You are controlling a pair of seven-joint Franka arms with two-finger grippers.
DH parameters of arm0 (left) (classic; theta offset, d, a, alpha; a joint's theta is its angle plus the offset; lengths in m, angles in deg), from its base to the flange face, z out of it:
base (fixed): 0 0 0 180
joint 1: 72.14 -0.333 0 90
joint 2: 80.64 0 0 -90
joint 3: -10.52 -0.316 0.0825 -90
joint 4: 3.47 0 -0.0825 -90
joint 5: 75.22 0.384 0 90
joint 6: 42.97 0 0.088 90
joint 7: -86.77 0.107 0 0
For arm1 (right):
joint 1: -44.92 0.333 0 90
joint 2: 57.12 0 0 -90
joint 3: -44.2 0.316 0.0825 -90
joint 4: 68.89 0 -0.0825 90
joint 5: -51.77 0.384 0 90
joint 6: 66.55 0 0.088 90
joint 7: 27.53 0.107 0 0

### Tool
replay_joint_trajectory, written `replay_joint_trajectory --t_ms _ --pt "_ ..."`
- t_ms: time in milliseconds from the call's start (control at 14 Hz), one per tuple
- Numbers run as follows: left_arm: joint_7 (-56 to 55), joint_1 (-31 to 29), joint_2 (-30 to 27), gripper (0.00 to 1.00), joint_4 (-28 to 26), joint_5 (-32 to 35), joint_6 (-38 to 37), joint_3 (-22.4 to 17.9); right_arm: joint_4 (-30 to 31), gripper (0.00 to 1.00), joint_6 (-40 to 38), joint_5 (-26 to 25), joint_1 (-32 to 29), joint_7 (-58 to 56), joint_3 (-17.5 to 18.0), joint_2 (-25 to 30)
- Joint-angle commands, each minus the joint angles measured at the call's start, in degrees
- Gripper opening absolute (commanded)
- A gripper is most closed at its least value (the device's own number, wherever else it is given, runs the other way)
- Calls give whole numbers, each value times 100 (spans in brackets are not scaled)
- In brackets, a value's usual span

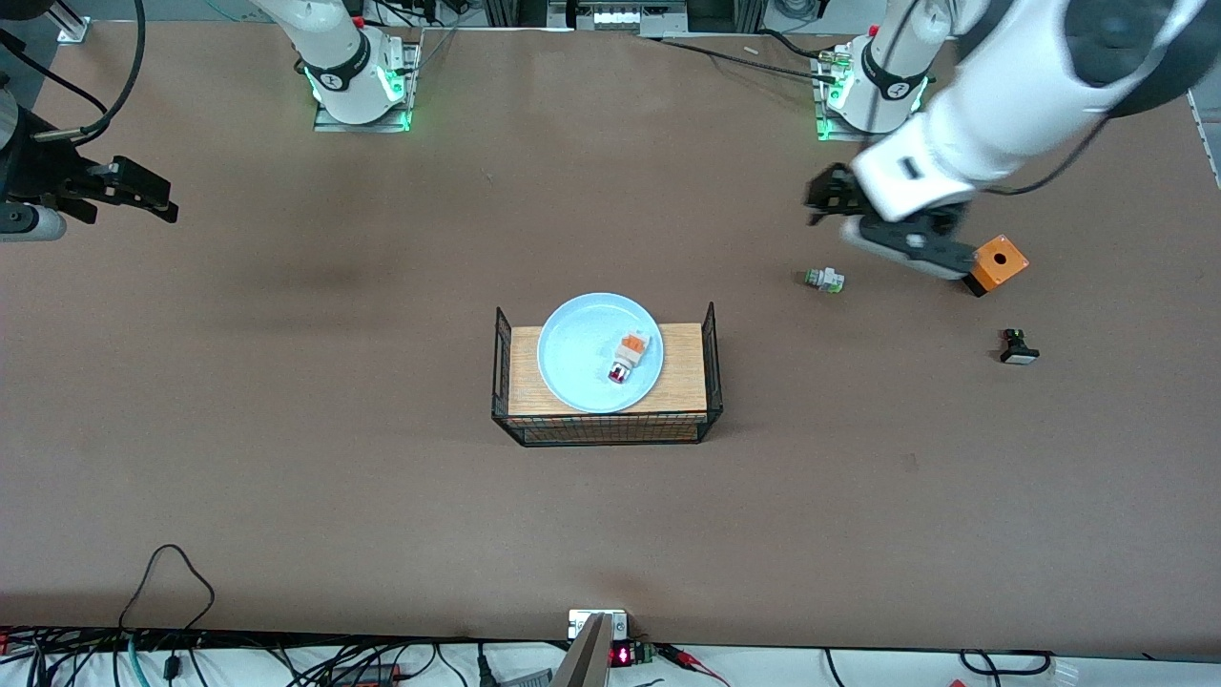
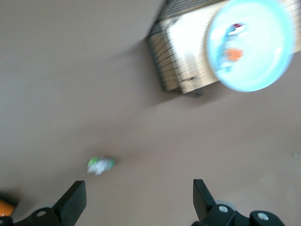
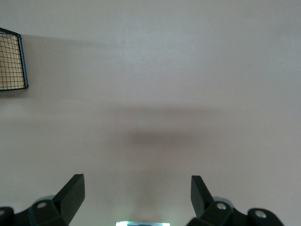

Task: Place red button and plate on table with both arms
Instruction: 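Move the left gripper over the plate toward the red button, then lower the left gripper and grasp the red-capped button on the plate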

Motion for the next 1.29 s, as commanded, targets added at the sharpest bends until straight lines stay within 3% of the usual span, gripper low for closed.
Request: replay_joint_trajectory --t_ms 0,214,500,643,786,1143,1214 --pt "41 499 603 100 400 -51 800 -45 2 100 -61 11 -14 6 21 89" --pt "-615 1106 1157 100 541 158 1819 -45 2 100 -26 -7 -14 6 21 80" --pt "-1970 1572 1825 100 541 1055 2937 -36 2 100 -8 11 -22 6 12 72" --pt "-2034 1643 2089 100 533 1468 3384 -36 2 100 1 11 -31 6 12 54" --pt "-2069 1652 2327 100 507 1443 3903 -36 2 100 1 20 -31 6 3 54" --pt "-2122 1678 2547 99 349 1487 4257 -36 2 100 19 29 -31 6 12 45" --pt "-2104 1678 2556 91 270 1531 4257 -36 2 100 19 29 -31 6 12 37"
